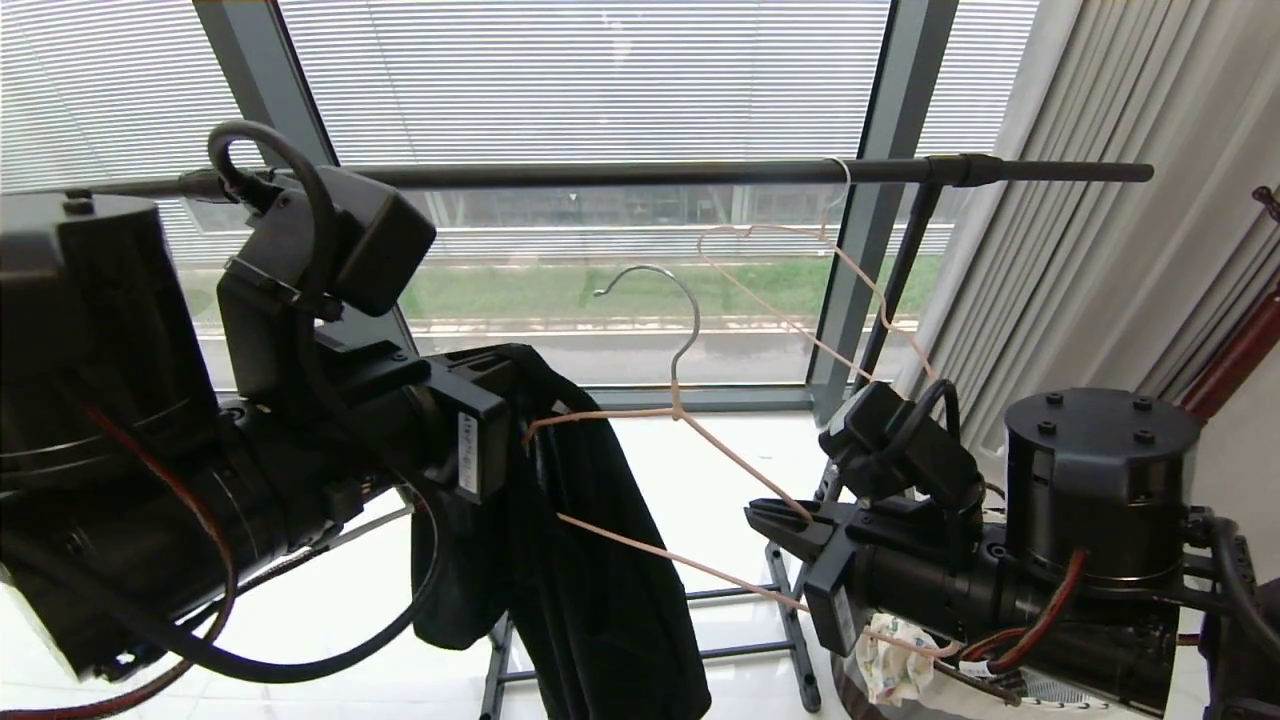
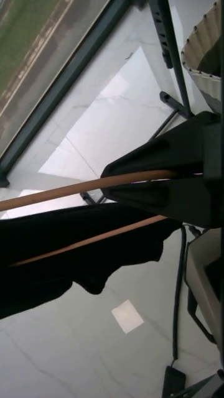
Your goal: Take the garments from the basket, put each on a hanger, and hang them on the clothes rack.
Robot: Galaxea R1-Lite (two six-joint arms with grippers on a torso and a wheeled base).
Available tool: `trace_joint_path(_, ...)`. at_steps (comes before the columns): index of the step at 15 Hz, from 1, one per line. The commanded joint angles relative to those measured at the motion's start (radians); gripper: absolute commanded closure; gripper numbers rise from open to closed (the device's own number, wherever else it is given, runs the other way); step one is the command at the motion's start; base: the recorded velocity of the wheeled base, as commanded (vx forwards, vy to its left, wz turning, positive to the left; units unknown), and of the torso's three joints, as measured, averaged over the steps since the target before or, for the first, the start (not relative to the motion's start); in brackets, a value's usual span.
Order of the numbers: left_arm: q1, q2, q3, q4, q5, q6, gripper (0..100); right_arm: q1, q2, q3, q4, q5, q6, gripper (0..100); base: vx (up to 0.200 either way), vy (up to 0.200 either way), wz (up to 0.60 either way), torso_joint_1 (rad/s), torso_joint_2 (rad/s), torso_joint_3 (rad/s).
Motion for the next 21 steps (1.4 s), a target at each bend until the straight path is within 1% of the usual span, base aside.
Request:
trace_joint_path(1,0.085,-0.026,0.007,-0.001,-0.028,0.020,100,-0.004,-0.054,0.031,0.000,0.002,-0.002,100,0.000,0.000,0.00,0.000,0.00,0.000)
trace_joint_path(3,0.111,-0.032,0.009,-0.001,-0.068,0.049,100,-0.004,-0.114,0.084,0.000,0.002,-0.002,100,0.000,0.000,0.00,0.000,0.00,0.000)
trace_joint_path(6,0.111,-0.027,0.010,-0.001,-0.100,0.054,100,-0.002,-0.175,0.088,0.000,0.013,-0.002,100,0.000,0.000,0.00,0.000,0.00,0.000)
trace_joint_path(7,0.111,-0.024,0.012,-0.001,-0.122,0.065,100,-0.001,-0.186,0.085,0.000,0.020,-0.002,100,0.000,0.000,0.00,0.000,0.00,0.000)
trace_joint_path(8,0.114,-0.018,0.010,-0.001,-0.140,0.091,100,0.002,-0.196,0.090,0.002,0.025,-0.002,100,0.000,0.000,0.00,0.000,0.00,0.000)
trace_joint_path(9,0.116,-0.018,0.010,-0.001,-0.140,0.092,100,0.002,-0.198,0.091,0.002,0.025,-0.002,100,0.000,0.000,0.00,0.000,0.00,0.000)
trace_joint_path(10,0.148,-0.017,0.007,-0.001,-0.169,0.126,100,-0.002,-0.212,0.119,0.002,0.025,-0.002,100,0.000,0.000,0.00,0.000,0.00,0.000)
trace_joint_path(11,0.152,-0.024,0.009,-0.001,-0.188,0.128,100,-0.004,-0.219,0.126,0.002,0.027,0.001,100,0.000,0.000,0.00,0.000,0.00,0.000)
trace_joint_path(13,0.165,-0.037,0.010,-0.001,-0.191,0.129,100,-0.004,-0.226,0.130,0.002,0.040,0.001,100,0.000,0.000,0.00,0.000,0.00,0.000)
trace_joint_path(14,0.165,-0.041,0.009,0.001,-0.192,0.131,100,-0.004,-0.236,0.131,0.002,0.083,0.001,100,0.000,0.000,0.00,0.000,0.00,0.000)
trace_joint_path(15,0.160,-0.040,0.007,0.001,-0.197,0.132,100,-0.004,-0.238,0.136,0.002,0.099,0.001,100,0.000,0.000,0.00,0.000,0.00,0.000)
trace_joint_path(16,0.154,-0.038,0.010,0.001,-0.217,0.148,100,-0.001,-0.238,0.139,0.002,0.109,0.001,100,0.000,0.000,0.00,0.000,0.00,0.000)
trace_joint_path(18,0.145,-0.033,0.010,0.002,-0.277,0.191,100,-0.001,-0.232,0.142,0.002,0.160,0.001,100,0.000,0.000,0.00,0.000,0.00,0.000)
trace_joint_path(19,0.134,-0.030,0.010,0.002,-0.295,0.192,100,-0.001,-0.226,0.148,0.002,0.175,0.001,100,0.000,0.000,0.00,0.000,0.00,0.000)
trace_joint_path(21,0.093,-0.032,0.010,0.002,-0.333,0.192,100,-0.002,-0.204,0.162,-0.005,0.183,0.004,100,0.000,0.000,0.00,0.000,0.00,0.000)
